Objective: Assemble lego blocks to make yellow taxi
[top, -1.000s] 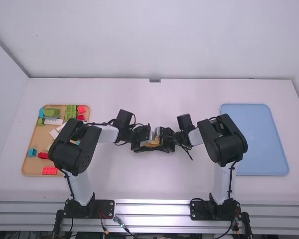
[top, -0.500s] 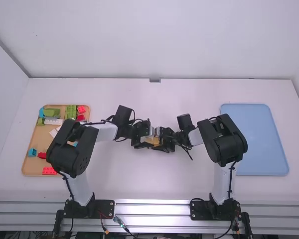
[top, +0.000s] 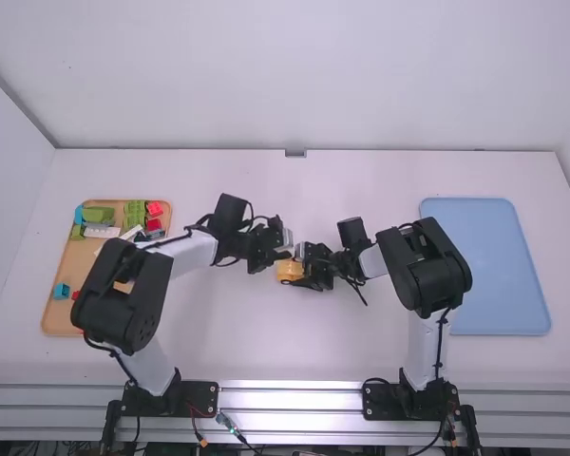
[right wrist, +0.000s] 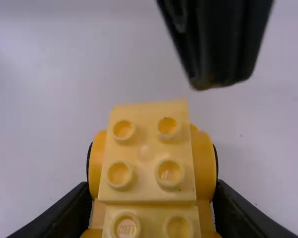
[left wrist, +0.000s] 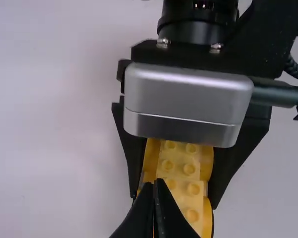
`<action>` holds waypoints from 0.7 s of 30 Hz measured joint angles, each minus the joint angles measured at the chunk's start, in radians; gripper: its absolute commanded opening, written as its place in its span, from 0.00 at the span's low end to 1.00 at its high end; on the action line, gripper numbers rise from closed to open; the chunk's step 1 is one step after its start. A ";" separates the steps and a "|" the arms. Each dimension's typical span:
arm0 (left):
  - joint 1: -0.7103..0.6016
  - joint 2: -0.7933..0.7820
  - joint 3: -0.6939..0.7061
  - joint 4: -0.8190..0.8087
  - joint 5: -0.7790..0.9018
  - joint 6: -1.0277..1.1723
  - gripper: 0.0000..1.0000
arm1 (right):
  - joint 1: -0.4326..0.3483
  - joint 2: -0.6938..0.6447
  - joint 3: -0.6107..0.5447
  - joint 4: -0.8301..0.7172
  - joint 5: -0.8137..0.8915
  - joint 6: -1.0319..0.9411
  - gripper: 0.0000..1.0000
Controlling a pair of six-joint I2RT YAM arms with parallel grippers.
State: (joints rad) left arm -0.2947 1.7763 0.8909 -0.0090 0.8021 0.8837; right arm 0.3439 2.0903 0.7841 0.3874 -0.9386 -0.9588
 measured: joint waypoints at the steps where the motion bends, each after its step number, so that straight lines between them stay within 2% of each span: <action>1: -0.002 0.000 0.000 0.000 -0.004 -0.002 0.02 | 0.000 0.000 0.000 0.000 0.000 0.000 0.56; 21: -0.003 0.063 -0.007 0.010 -0.083 -0.024 0.02 | 0.001 0.000 0.000 -0.003 -0.005 0.006 0.56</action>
State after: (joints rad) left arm -0.2981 1.8393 0.8841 0.0006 0.7193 0.8600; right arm 0.3450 2.0903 0.7841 0.3847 -0.9432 -0.9531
